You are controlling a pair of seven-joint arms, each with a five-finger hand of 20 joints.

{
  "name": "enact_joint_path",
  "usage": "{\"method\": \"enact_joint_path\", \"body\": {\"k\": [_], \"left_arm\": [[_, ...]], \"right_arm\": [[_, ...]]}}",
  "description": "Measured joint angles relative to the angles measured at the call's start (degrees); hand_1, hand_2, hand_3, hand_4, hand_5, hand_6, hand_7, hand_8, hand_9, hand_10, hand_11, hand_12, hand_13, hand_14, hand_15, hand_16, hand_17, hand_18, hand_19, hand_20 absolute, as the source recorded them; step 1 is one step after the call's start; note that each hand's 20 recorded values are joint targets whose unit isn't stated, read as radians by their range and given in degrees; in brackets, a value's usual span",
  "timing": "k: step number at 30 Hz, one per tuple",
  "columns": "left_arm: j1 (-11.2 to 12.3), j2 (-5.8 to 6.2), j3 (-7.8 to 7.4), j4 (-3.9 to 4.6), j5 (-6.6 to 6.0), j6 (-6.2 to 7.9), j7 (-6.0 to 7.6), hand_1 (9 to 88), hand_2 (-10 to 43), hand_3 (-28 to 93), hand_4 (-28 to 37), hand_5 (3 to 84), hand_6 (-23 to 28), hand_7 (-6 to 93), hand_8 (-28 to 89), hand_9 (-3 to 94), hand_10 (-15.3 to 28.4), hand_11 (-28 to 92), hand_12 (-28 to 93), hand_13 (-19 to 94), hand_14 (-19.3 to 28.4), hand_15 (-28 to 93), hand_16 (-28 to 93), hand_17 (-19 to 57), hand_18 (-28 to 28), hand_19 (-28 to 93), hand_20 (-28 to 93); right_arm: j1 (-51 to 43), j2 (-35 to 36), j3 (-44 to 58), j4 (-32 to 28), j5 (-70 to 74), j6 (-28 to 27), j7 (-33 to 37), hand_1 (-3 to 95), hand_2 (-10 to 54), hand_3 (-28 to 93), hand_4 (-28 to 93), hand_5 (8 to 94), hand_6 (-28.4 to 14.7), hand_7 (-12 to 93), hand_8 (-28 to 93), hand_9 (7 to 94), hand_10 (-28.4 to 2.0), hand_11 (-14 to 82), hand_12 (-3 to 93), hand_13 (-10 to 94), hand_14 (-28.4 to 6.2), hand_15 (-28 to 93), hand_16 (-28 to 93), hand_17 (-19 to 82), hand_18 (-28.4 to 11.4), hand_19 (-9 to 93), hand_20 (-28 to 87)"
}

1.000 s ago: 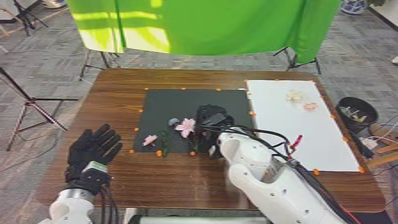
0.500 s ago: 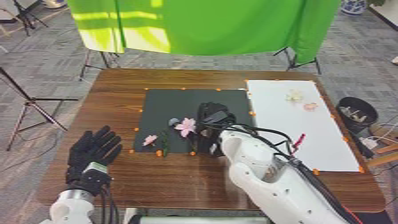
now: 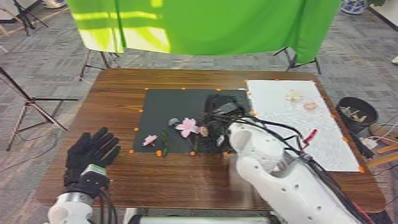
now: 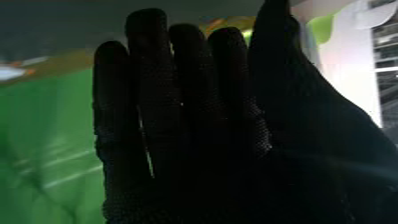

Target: Arrange flowers

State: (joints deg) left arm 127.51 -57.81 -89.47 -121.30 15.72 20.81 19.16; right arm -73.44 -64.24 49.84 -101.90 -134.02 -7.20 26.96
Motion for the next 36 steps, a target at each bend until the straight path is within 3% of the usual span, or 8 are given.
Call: {"method": "enact_joint_path", "body": {"k": [7,13,17,26,28,31,33,36], "left_arm": [[0.29,0.13,-0.4,-0.35,-0.07,0.03,1.48,30.7,16.9,71,-28.3,45.9,11.2,20.1,-10,41.3,17.5,35,11,30,18.7,53,-11,-6.0,17.0,44,10],[0.46,0.27,-0.78,-0.4,-0.16,-0.02,1.83,30.8,16.4,71,-28.3,45.7,11.2,20.0,-10,41.1,17.6,34,11,30,18.8,52,-11,-5.9,16.8,43,9],[0.49,0.53,-0.98,-0.4,-0.25,-0.01,1.86,31.2,16.4,71,-28.3,46.0,11.2,20.1,-10,41.3,17.6,34,11,30,18.7,52,-11,-5.7,16.5,43,9],[0.56,0.69,-0.99,-0.41,-0.37,0.03,1.91,31.0,16.2,71,-28.3,46.4,11.4,20.3,-10,41.4,17.6,35,12,30,18.7,52,-11,-5.7,16.5,43,10],[0.65,0.68,-0.99,-0.48,-0.43,0.03,2.12,31.2,16.4,71,-28.3,46.6,11.4,20.4,-10,41.5,17.4,35,12,30,18.7,53,-11,-5.7,16.6,43,10],[0.87,0.67,-0.96,-0.75,-0.55,0.36,2.23,31.4,16.8,71,-28.3,47.2,11.4,20.9,-10,42.1,17.5,36,12,30,18.9,53,-10,-5.8,16.9,44,10],[0.98,0.64,-0.85,-1.0,-0.77,1.3,2.25,31.3,16.8,71,-28.3,47.2,11.4,21.1,-10,42.1,17.4,36,12,30,18.9,53,-11,-5.8,16.9,44,10],[1.0,0.56,-0.67,-1.07,-0.9,2.24,2.23,30.8,16.6,71,-28.3,47.2,11.5,21.1,-10,42.0,17.5,36,12,30,18.9,54,-11,-5.8,16.8,44,10]], "right_arm": [[3.09,7.94,4.18,3.16,1.2,2.87,9.14,49.0,-9.5,83,-28,50.4,-1.0,16,-12,48.4,-12.2,5.7,10.7,42,-11.1,12,15,24,-17.6,60,18],[4.24,15.9,10.57,5.07,3.12,-7.37,9.11,47.2,-9.5,84,-28,43.8,-2.1,14,-12,39.2,-12.1,3.7,9.7,34,-11.0,9,12,21,-18.1,57,18],[6.06,18.93,10.49,7.74,5.78,-9.17,10.33,48.5,-9.5,85,-28,37.5,-2.7,13,-12,30.2,-12.1,2.5,8.9,30,-10.5,8,12,20,-18.0,59,19],[9.17,18.81,8.56,15.72,11.19,-12.48,15.91,52.2,-9.5,86,-28,37.8,-1.6,16,-13,29.8,-11.9,3.4,7.8,30,-8.7,8,12,20,-16.7,61,18],[8.35,18.85,9.29,16.51,11.53,-11.67,15.19,53.6,-9.5,85,-28,40.0,-1.0,16,-13,35.0,-10.8,3.7,7.4,33,-8.4,9,11,21,-16.5,61,19],[5.83,18.84,11.99,16.68,11.53,-11.11,11.94,56.2,-9.5,82,-28,52.1,2.7,17,-14,54.4,-7.9,7.5,8.5,51,-6.9,17,11,26,-16.0,63,20],[4.11,18.85,13.67,16.65,11.92,-11.3,9.86,57.9,-9.5,78,-28,59.4,4.2,17,-13,66.4,-7.0,9.3,11.7,60,-6.6,19,17,27,-15.5,63,23],[2.51,19.26,14.42,15.59,11.95,-10.05,8.81,62.0,-9.5,69,-28,68.5,4.7,17,-6,83.7,-7.2,4.3,28.2,70,-5.3,15,32,29,-15.0,62,25]]}}
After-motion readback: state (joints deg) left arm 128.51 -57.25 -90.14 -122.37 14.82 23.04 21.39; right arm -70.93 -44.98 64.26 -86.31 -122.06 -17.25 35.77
